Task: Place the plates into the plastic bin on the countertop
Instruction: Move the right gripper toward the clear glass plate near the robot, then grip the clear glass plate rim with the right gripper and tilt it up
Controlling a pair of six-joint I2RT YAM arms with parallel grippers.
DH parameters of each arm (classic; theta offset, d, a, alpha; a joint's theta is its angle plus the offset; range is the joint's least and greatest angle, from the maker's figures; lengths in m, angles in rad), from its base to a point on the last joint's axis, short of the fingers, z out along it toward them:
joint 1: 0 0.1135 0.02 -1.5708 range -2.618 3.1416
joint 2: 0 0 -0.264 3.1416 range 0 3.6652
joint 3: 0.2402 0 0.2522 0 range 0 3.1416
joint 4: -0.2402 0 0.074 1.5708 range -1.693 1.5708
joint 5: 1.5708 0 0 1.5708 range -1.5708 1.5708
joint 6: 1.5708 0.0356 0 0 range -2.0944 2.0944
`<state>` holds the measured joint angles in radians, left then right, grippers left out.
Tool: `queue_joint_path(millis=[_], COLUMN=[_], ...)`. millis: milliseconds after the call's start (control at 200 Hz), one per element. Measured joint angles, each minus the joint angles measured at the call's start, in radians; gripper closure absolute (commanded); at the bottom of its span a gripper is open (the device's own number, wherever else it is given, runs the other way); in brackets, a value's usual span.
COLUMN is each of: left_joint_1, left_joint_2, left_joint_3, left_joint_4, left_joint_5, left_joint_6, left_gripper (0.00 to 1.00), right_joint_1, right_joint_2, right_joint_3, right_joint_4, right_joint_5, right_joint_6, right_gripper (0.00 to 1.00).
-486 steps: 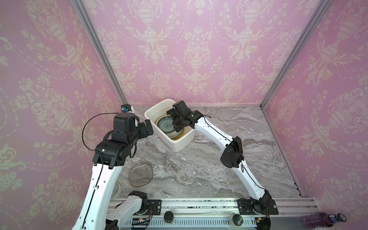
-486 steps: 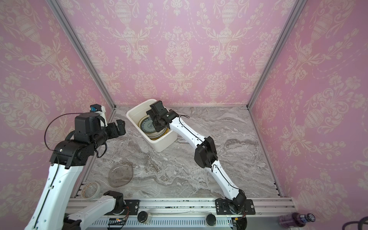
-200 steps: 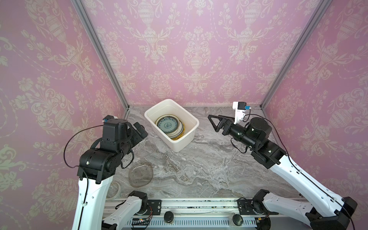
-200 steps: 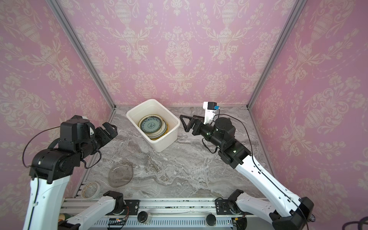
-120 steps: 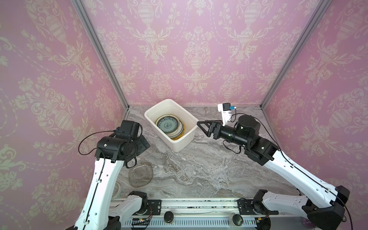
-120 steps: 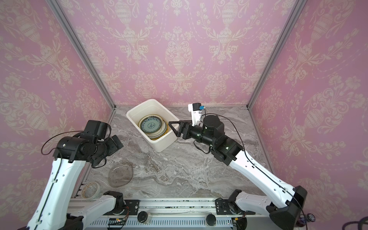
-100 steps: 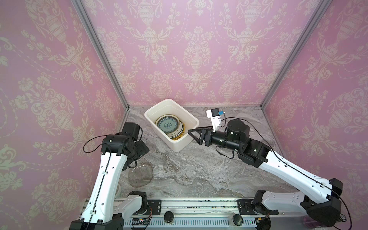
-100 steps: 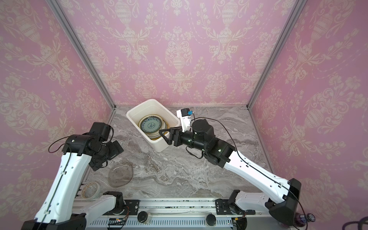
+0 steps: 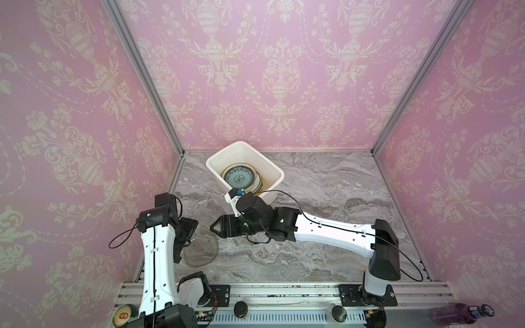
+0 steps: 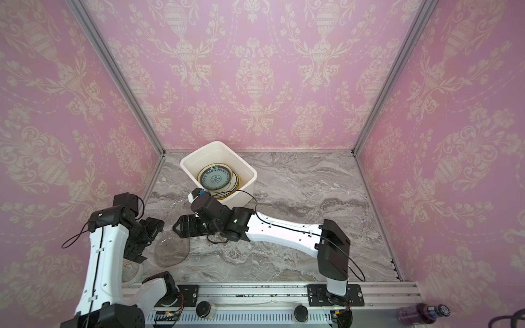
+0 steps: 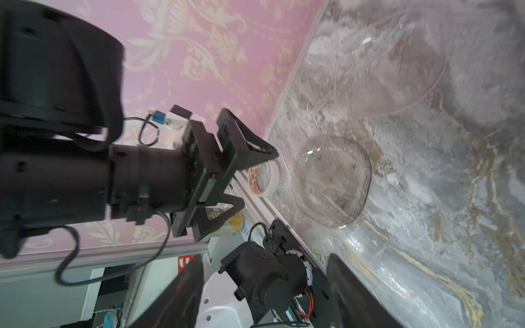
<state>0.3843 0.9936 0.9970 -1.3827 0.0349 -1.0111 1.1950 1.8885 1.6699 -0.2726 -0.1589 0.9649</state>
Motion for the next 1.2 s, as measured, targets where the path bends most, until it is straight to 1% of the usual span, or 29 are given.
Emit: queue_joint_path(millis=[165,315,445,565,690,861,931,1201], left_joint_1=[0.073,0.118,0.139,0.163,0.171,0.172,0.173,0.176], left_joint_2=[0.002,0.033,0.049,0.071,0.097,0.109,0.109,0.108], left_joint_3=[-0.074,-0.114,-0.118,-0.118,-0.118,-0.118,-0.118,-0.118], left_joint_4=[0.046,0.085,0.111,0.126,0.143,0.157,0.162,0.175], left_joint_5=[0.032,0.057,0.064,0.066,0.066,0.066,0.066,0.067], left_joint_6=[-0.082,-0.119,-0.125,-0.122,-0.105,-0.089,-0.085,-0.082], left_gripper=[0.01,0.01,0.00,0.01,0.01,0.01,0.01,0.01], right_joint_1=[0.002,-0.004,-0.011,-0.021,-0.033,-0.046,-0.050,-0.055], right_joint_2=[0.179,0.345,0.436,0.496,0.556,0.604,0.616,0.638], right_joint_3=[0.165,0.342,0.392,0.418,0.486,0.557,0.566,0.567], right_joint_4=[-0.159,-0.269,-0.315,-0.359,-0.405,-0.436,-0.438,-0.443], right_joint_5=[-0.047,-0.114,-0.149,-0.159,-0.159,-0.174,-0.187,-0.217], right_joint_6=[0.059,0.106,0.152,0.188,0.201,0.219,0.222,0.248], right_gripper=[0.31,0.36,0.38,0.40,0.43,0.52,0.54,0.68])
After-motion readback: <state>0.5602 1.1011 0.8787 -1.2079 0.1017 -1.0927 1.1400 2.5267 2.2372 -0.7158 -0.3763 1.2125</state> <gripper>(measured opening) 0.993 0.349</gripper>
